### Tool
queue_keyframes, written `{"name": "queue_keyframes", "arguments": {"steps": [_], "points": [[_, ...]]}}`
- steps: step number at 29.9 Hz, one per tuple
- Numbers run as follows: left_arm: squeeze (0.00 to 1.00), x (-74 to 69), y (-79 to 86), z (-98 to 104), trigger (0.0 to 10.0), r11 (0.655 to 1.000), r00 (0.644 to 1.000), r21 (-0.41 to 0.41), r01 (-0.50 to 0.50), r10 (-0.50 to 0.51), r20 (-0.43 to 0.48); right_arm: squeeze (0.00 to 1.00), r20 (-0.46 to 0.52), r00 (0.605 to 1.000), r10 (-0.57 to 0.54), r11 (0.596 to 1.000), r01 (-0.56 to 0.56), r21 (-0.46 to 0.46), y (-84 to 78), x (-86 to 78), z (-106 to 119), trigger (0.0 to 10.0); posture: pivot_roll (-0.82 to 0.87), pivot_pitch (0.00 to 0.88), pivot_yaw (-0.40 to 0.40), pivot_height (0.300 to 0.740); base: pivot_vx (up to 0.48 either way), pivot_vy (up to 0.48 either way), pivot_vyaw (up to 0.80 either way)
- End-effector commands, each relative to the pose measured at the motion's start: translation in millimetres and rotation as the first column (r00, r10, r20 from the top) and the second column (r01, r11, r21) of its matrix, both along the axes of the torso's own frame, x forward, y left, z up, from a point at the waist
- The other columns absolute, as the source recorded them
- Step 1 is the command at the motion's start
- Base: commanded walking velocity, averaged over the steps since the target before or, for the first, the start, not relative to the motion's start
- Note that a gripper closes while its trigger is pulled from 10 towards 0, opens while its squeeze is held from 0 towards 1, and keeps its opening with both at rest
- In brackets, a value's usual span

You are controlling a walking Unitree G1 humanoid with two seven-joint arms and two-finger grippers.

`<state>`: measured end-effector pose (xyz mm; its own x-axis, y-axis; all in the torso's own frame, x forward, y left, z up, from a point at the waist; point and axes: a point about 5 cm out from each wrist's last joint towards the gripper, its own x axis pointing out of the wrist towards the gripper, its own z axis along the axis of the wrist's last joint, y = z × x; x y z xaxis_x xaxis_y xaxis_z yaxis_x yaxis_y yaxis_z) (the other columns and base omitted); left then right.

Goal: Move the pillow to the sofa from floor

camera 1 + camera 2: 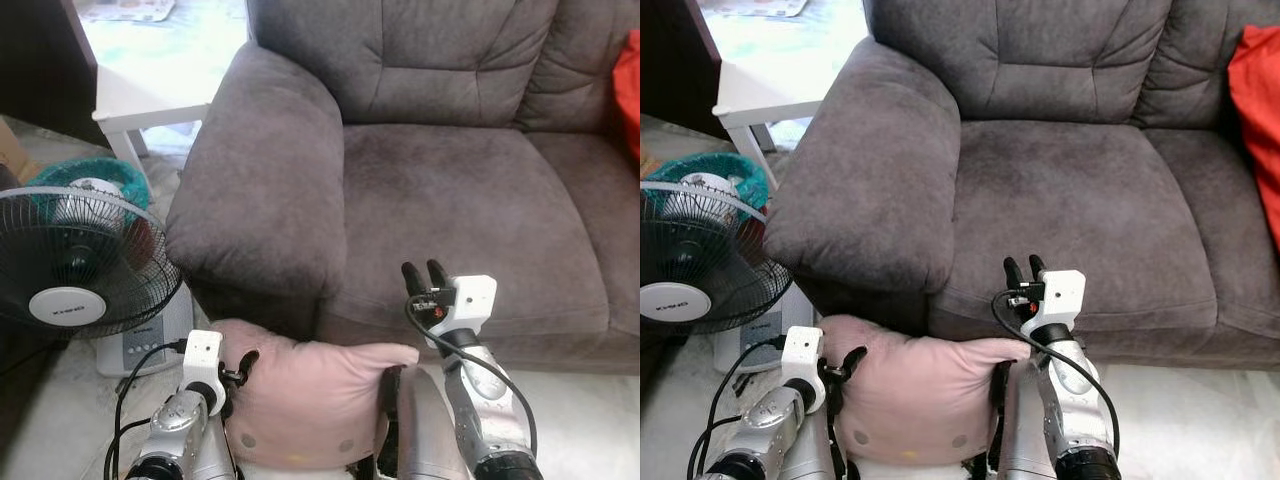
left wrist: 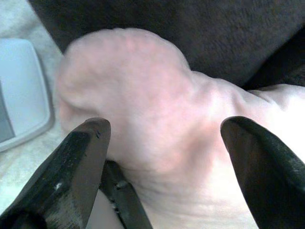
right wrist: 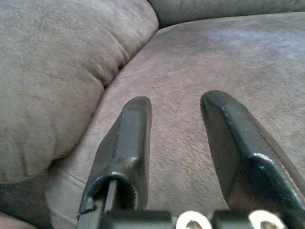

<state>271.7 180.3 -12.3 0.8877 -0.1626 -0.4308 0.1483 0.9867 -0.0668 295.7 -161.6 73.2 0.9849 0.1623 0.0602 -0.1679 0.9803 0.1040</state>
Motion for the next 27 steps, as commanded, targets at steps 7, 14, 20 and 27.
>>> {"name": "queue_keyframes", "arguments": {"steps": [7,14,20,27], "points": [[1.0,8.1,20.0,5,10.0,0.991,0.991,-0.054,-0.125,0.123,-0.049,0.0,-0.01,1.0,-0.002,1.0,0.002,-0.012,-3.8,-1.7,-1,10.0,0.12,0.138,-0.068,0.476,0.0,0.0,0.0],[1.0,19.4,22.6,17,10.0,0.991,0.993,-0.069,-0.118,0.119,0.008,0.0,-0.011,1.0,0.005,1.0,-0.005,-0.013,-2.4,-0.5,-1,10.0,0.11,0.14,-0.072,0.476,0.0,0.0,0.0],[1.0,26.1,18.9,22,10.0,0.991,0.996,-0.099,-0.088,0.089,0.006,0.0,-0.008,1.0,0.002,1.0,-0.002,-0.019,-5.2,-0.3,0,10.0,0.1,0.144,-0.073,0.476,0.0,0.0,0.0],[0.0,28.9,33.8,25,10.0,0.989,0.989,-0.02,-0.148,0.147,-0.008,0.0,0.02,1.0,0.001,0.999,0.0,-0.034,-13.6,0.3,10,10.0,0.08,0.168,-0.097,0.476,0.0,0.0,0.0]]}}
